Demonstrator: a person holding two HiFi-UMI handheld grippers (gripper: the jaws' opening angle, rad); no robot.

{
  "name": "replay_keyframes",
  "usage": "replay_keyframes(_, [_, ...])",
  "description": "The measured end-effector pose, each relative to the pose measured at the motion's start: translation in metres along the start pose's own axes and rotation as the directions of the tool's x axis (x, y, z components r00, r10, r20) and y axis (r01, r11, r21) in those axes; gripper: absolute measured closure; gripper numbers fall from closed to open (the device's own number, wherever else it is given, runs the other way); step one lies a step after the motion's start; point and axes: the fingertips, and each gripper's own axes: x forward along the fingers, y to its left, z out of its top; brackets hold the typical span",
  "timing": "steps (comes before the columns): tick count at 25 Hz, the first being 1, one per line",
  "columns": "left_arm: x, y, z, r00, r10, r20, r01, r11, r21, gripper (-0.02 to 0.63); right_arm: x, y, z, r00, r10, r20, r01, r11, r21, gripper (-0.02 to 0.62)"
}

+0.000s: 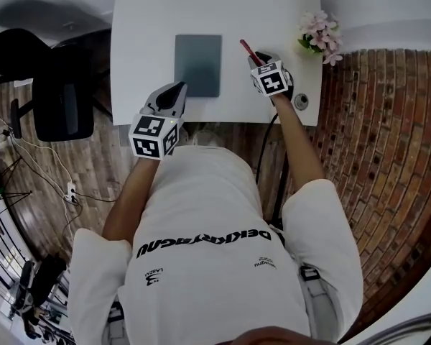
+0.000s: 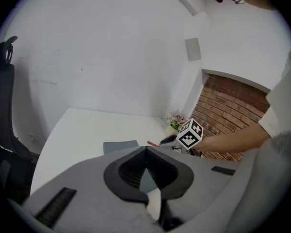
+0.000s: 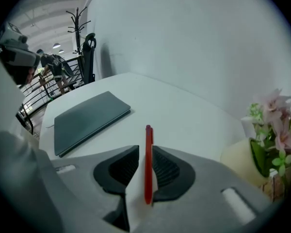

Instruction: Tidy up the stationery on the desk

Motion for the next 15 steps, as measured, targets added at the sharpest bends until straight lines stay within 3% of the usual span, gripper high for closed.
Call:
replay_keyframes(4, [-0.006,-0.008,0.001,1.0,-0.005,0.008,0.005,1.0,0.011,0.607,0.011,-0.007,-0.008,0.999,0.019,-0.045,-0.02,1.0,-0.011,0.512])
replay_keyframes(15, [-0.02,0.007,0.011,0.999,0.045,0.029,-0.045,0.999,-0.014,0.607,0.023,-0.018,-0.016,0.993,0.038,-0.113,-0.027,0.995,0.097,0.546])
